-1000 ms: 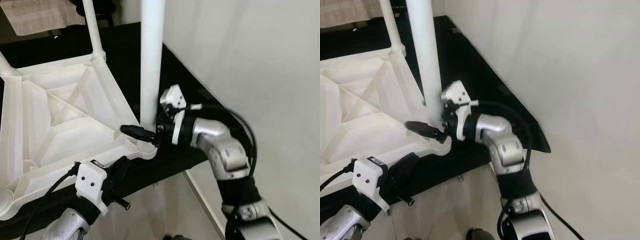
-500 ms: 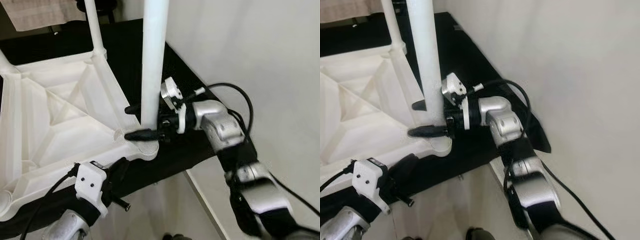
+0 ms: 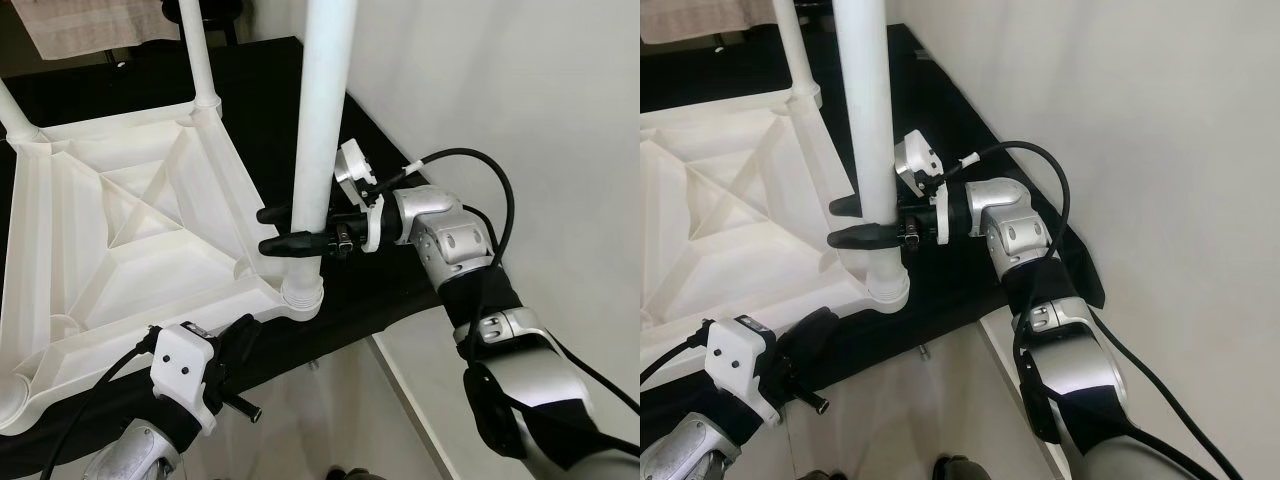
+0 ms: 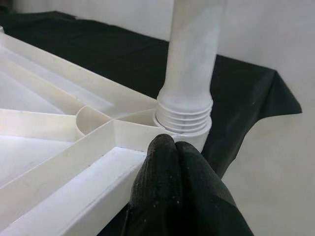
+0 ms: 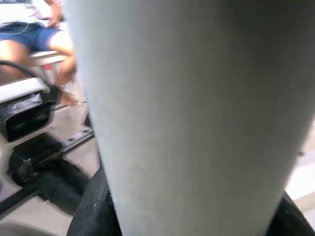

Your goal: Building children table

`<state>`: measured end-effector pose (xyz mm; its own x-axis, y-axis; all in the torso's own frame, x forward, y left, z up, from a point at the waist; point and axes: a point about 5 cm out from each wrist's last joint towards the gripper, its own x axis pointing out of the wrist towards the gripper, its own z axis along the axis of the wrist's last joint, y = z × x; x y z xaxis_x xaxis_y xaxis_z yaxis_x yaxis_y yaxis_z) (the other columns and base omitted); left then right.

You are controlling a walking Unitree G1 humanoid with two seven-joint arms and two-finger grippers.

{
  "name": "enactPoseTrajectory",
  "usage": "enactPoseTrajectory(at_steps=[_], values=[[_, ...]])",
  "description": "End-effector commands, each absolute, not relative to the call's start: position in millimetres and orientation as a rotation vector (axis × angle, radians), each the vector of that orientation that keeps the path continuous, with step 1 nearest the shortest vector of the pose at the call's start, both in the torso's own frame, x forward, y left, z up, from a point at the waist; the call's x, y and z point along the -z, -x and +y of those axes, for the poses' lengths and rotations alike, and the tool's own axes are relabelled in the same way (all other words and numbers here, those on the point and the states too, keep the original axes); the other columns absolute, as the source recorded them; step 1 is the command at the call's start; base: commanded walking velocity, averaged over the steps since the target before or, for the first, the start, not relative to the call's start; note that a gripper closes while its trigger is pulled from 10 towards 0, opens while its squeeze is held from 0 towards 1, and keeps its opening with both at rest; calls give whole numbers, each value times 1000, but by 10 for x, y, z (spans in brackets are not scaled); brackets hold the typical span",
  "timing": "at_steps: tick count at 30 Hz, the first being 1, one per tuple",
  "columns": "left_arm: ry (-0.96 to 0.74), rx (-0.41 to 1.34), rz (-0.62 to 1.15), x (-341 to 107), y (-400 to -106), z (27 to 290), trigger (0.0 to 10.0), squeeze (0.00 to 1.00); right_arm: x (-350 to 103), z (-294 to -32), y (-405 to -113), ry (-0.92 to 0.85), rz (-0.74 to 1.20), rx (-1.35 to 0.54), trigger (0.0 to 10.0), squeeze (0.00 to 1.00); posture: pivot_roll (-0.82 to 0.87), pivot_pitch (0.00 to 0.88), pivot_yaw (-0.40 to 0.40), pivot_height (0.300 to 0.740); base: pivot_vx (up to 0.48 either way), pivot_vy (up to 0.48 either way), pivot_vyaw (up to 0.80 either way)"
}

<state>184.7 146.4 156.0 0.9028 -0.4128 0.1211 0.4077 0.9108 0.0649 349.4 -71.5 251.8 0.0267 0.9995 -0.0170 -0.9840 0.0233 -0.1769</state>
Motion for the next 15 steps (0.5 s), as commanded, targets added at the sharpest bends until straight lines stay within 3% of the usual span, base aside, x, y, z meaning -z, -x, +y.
enactPoseTrajectory(at_steps=[1,3,4,5,7,9,15], values=[[-15,431,-115,-1525,-1827,1452,10000,0,-2481,-781,-3479,53,-123,-1373,0,0,-109,171,-92,740,0,0,0],[-15,431,-114,-1522,-1827,1457,10000,0,-2451,-752,-3439,12,-110,-1290,0,0,-109,170,-92,740,0,0,0],[-16,432,-114,-1520,-1830,1470,10000,0,-2282,-707,-3463,17,-57,-923,0,0,-123,171,-84,740,0,0,0],[-16,433,-114,-1521,-1839,1479,10000,0,-2017,-635,-3286,10,15,-755,0,0,-126,168,-76,740,0,0,0],[-16,433,-114,-1521,-1839,1479,10000,0,-2017,-635,-3286,10,15,-755,0,0,-126,168,-76,740,0,0,0],[-18,438,-113,-1517,-1854,1482,10000,0,-1756,-533,-3025,13,71,-651,0,0,-120,153,-65,740,0,0,0],[-25,446,-107,-1492,-1868,1485,10000,0,-1784,-438,-3060,25,40,-721,0,0,-118,137,-70,740,0,0,0]])
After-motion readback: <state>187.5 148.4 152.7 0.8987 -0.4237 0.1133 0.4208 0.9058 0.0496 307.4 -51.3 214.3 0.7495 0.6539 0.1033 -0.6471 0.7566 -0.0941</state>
